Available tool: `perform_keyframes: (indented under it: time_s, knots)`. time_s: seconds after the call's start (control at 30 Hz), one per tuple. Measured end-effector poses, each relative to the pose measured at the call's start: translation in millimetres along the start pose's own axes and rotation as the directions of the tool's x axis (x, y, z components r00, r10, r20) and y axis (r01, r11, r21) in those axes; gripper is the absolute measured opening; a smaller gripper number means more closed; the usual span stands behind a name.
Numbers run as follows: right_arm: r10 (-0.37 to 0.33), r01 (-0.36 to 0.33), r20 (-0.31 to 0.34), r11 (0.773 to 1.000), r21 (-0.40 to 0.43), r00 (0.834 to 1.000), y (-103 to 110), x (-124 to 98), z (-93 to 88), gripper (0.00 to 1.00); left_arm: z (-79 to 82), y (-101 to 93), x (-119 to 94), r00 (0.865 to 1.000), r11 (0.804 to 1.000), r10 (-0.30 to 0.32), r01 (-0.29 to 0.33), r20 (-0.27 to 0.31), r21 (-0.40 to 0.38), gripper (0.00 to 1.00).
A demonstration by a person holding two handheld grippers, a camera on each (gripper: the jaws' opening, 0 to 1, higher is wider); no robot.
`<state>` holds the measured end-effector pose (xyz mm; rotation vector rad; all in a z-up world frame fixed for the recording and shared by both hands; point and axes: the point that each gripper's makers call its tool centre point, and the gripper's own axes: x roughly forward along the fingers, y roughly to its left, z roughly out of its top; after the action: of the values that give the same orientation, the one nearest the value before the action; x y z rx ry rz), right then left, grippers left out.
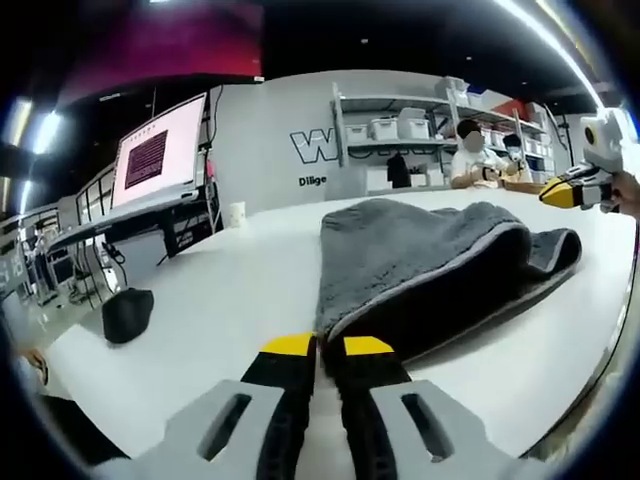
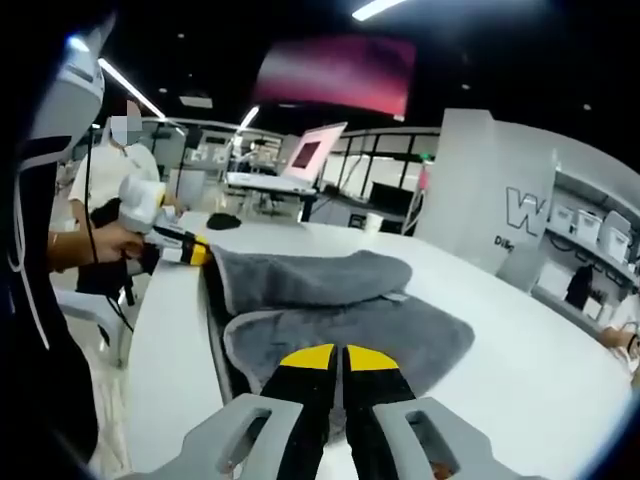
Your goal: Open the folded towel by lifting each exposed corner and separating the folded layers until the towel lies flat within the target outline without major curled edges
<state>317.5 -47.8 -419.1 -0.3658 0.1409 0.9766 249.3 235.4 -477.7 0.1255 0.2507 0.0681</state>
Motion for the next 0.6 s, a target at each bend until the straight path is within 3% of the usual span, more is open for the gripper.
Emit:
perform_keyframes:
  time_s: [0.13,0.27,0.4,0.53,0.6]
  knots:
    - [-0.001,0.001,0.002,1.000,0.001,1.000,-0.3,0.3,0.2,0.00,0.7,0.7,-4.6,1.000,1.000,0.002,-0.001,-0.009,0.023,0.14]
    - [0.005,-0.005,0.003,1.000,0.002,1.000,0.9,1.3,-0.1,0.00,11.2,-5.3,-8.5,0.999,0.998,-0.041,0.040,0.027,0.052,0.17]
    - [0.009,-0.009,0.006,1.000,0.001,1.000,1.5,1.6,0.9,0.00,19.3,-10.3,-10.2,0.996,0.972,-0.085,0.080,0.016,0.222,0.17]
    - [0.006,-0.006,0.010,1.000,0.001,1.000,0.3,0.3,1.9,0.00,39.0,-22.4,-13.3,0.984,0.975,-0.164,0.151,0.066,0.165,0.20]
    - [0.001,-0.001,0.013,1.000,0.003,1.000,-0.3,-0.6,2.2,0.00,46.9,-23.9,-13.7,0.982,0.976,-0.167,0.151,0.093,0.155,0.19]
